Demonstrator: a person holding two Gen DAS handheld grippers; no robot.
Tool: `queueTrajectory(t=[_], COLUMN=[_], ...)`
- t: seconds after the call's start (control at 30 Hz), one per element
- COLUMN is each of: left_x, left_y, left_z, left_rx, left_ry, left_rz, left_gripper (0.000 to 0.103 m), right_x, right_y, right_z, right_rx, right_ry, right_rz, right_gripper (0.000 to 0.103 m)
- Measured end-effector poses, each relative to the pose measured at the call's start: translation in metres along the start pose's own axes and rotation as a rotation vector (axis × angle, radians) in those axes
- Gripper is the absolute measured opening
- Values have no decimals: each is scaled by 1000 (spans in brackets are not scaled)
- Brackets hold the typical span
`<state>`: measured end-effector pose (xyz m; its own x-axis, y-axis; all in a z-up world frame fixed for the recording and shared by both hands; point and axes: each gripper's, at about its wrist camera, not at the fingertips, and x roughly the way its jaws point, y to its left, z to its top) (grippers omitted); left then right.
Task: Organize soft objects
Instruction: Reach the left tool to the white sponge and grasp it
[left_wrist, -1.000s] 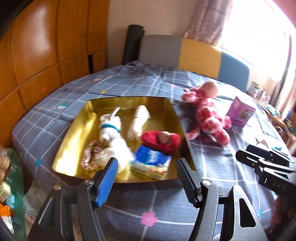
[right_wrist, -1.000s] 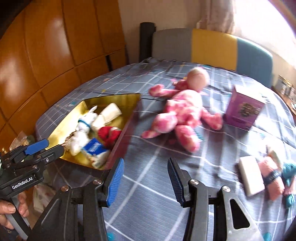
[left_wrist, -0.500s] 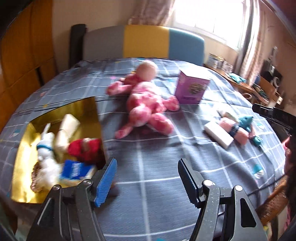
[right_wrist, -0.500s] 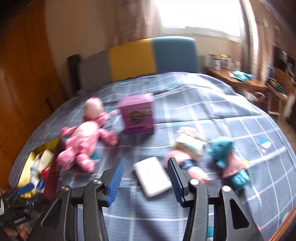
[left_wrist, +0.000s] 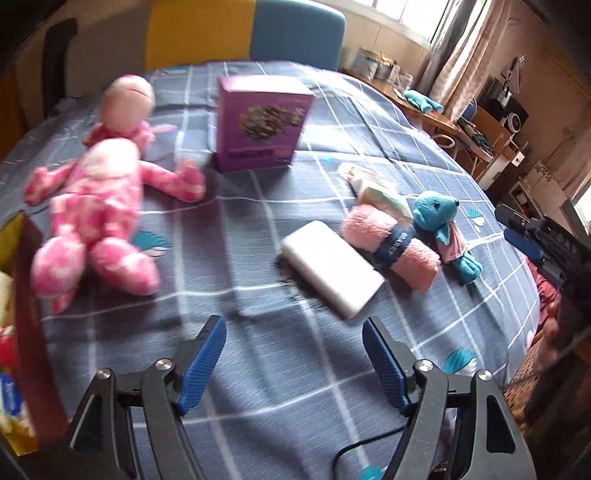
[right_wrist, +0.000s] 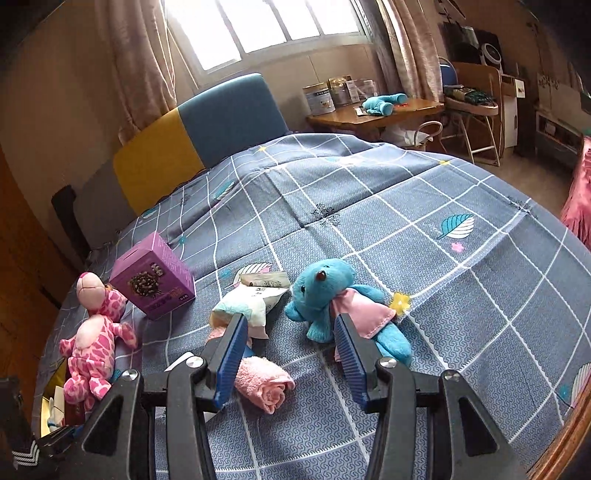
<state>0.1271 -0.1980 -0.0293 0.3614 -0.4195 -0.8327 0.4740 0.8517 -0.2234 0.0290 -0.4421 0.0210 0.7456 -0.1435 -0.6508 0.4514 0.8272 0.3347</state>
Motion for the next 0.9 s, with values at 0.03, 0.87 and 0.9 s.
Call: queueTrajectory(t=[0.03, 0.87, 0.9], left_x=[9, 93, 86], left_y=[-6, -32, -29], left_z=[6, 53, 53], left_rx=[-5, -52, -40], left_ry=[18, 92, 76], left_rz=[-5, 85, 70], left_gripper=[81, 60, 60], right_x=[-1, 1, 0], right_y=[1, -20, -24], right_z=[0, 0, 0], right_rx=[-1, 131, 149], right_ry=[-8, 7, 5], right_rz=[13, 106, 99], right_gripper=[49, 49, 49])
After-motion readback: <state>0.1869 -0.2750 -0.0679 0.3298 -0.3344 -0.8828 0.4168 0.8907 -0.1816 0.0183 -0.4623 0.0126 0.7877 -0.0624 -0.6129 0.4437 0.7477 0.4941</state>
